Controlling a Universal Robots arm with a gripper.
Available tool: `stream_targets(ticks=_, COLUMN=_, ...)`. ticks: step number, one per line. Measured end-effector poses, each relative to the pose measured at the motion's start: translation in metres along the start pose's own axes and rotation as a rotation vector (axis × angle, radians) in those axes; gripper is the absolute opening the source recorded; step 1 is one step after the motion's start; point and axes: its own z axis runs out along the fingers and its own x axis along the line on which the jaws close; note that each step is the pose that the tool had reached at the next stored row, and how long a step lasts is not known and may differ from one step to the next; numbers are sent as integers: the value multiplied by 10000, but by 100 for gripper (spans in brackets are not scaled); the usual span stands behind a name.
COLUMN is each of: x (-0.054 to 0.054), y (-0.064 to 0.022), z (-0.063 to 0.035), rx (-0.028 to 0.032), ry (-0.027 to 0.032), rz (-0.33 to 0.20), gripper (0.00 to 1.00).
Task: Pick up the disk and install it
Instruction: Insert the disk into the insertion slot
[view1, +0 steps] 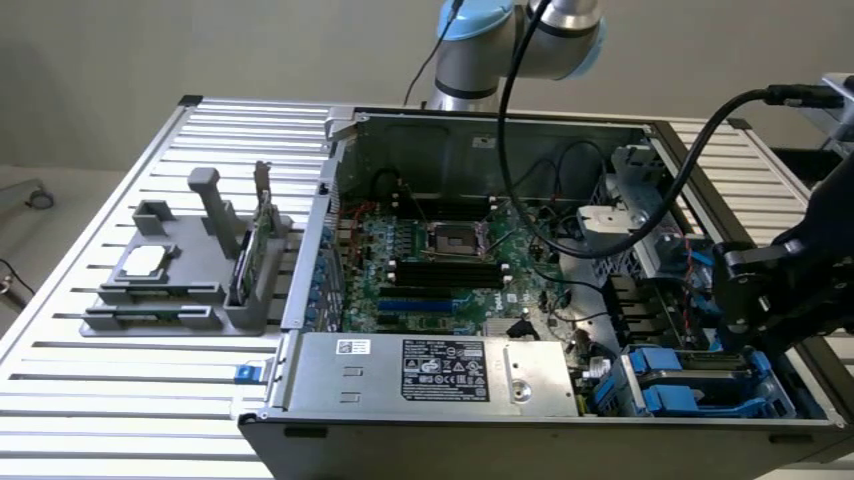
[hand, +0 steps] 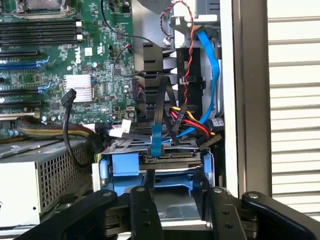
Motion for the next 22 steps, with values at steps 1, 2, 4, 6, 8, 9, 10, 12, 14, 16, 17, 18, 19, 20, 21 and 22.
stream_targets(ticks=1, x=0, y=0, z=4, rx=3, ry=-9, rz=180, gripper=40)
stream_targets(ticks=2, x=0, y=-1, z=8, rx=7, ry=-18, rz=360, gripper=33)
stream_targets(ticks=4, x=0, y=-1, z=16, rx=15, ry=-35, rz=729, gripper=22)
stream_targets(ticks=6, x=1, y=-1, z=23, rx=24, ry=-53, rz=1088, gripper=15)
stream_targets(ticks=8, x=1, y=-1, z=30, rx=31, ry=-70, rz=1448, gripper=15)
stream_targets(ticks=9, x=1, y=-2, z=33, rx=34, ry=-78, rz=1627, gripper=15)
stream_targets(ticks=10, x=1, y=-2, z=36, rx=39, ry=-87, rz=1808, gripper=15)
stream_targets(ticks=12, x=1, y=-2, z=43, rx=47, ry=-105, rz=2182, gripper=15)
stream_targets(ticks=14, x=1, y=-2, z=48, rx=55, ry=-123, rz=2542, gripper=15)
stream_targets(ticks=16, x=1, y=-3, z=55, rx=63, ry=-140, rz=2906, gripper=24)
stream_targets(ticks=17, x=1, y=-3, z=57, rx=68, ry=-149, rz=3086, gripper=24)
stream_targets(ticks=18, x=2, y=-3, z=60, rx=72, ry=-158, rz=3265, gripper=24)
stream_targets(ticks=19, x=2, y=-3, z=64, rx=74, ry=-166, rz=3445, gripper=24)
stream_targets(ticks=20, x=2, y=-3, z=67, rx=78, ry=-175, rz=3625, gripper=24)
stream_targets(ticks=21, x=2, y=-4, z=70, rx=83, ry=-184, rz=3815, gripper=24)
stream_targets(ticks=22, x=2, y=-4, z=73, rx=87, ry=-193, rz=4001, gripper=24)
